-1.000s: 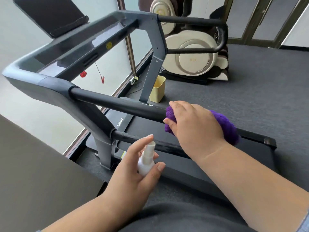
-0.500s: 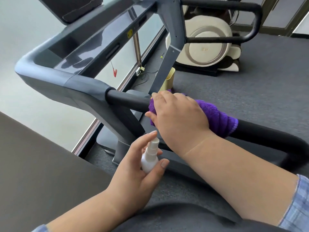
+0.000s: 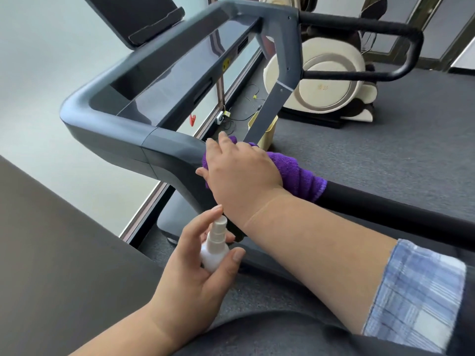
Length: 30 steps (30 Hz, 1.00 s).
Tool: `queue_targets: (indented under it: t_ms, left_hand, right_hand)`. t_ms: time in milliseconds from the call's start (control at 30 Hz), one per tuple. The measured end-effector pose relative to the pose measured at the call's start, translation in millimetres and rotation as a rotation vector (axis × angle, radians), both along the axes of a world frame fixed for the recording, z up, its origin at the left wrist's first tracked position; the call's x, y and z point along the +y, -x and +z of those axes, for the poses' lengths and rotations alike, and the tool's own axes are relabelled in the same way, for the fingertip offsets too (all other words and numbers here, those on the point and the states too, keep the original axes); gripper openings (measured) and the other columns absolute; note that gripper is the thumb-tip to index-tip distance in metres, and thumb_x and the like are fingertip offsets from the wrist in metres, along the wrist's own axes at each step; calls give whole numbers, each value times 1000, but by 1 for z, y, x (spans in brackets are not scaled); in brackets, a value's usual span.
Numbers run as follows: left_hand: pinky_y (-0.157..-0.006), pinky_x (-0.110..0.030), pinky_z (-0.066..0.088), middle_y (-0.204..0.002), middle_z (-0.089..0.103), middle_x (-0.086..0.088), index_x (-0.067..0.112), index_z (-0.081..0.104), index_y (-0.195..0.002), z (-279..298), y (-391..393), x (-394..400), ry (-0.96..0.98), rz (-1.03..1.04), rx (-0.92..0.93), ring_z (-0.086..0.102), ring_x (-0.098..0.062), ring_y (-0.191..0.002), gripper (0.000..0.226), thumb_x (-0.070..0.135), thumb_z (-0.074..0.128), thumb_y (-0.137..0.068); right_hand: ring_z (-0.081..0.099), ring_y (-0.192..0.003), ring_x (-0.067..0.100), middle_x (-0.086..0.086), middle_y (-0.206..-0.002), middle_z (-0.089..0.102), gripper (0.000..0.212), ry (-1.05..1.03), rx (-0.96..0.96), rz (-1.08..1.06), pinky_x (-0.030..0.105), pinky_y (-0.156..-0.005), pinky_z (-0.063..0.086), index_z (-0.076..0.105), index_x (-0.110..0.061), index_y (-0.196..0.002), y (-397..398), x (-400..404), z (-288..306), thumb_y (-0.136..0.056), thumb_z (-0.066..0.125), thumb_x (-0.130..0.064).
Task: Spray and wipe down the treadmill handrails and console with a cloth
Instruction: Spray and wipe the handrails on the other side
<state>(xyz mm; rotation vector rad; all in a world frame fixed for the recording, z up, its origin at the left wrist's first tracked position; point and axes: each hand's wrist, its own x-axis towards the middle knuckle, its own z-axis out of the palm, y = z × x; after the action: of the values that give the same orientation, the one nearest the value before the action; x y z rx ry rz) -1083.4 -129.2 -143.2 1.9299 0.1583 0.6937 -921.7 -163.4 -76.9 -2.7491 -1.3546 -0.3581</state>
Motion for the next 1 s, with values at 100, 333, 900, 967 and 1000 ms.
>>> queue_targets:
  t_ms: [100,333,900,967,1000]
  left_hand:
    - [-74,-12,50,-105,62,14,55,39,-137,2,0,8,-32,8,-32,64,-10,-89,60,38,66,-87]
    - [-77,-10,47,-108,62,21,64,32,-132,39,-27,48,-191,126,0,63,3,-97,56,50,64,-89]
    - [-58,-23,35,-100,57,17,58,29,-134,72,-58,52,-533,99,421,51,-8,-72,46,55,49,-93]
    - [-62,-30,36,-113,58,13,57,28,-137,76,-61,48,-551,84,439,50,-11,-79,48,53,50,-95]
    - [-65,-31,36,-117,57,11,57,26,-139,77,-62,47,-548,78,452,49,-12,-81,49,52,50,-96]
  right_hand:
    - [54,-121,33,16,-156,35,60,-4,18,-1,46,-97,41,34,-16,-148,0,-1,1,-102,39,-55]
    - [55,-114,32,8,-134,53,80,68,38,-105,47,-90,43,22,-37,-152,-13,-68,3,-86,39,-78]
    - [58,-114,12,-3,-120,65,56,-700,0,-160,26,-102,40,55,-15,-139,1,-195,-19,-99,48,-54]
    - [56,-113,-4,-22,-115,60,46,-948,109,-158,19,-101,41,56,-29,-134,12,-195,-19,-100,47,-58]
    - [60,-111,0,-24,-112,61,40,-1080,183,-137,27,-99,45,58,-34,-129,18,-190,-17,-100,47,-59]
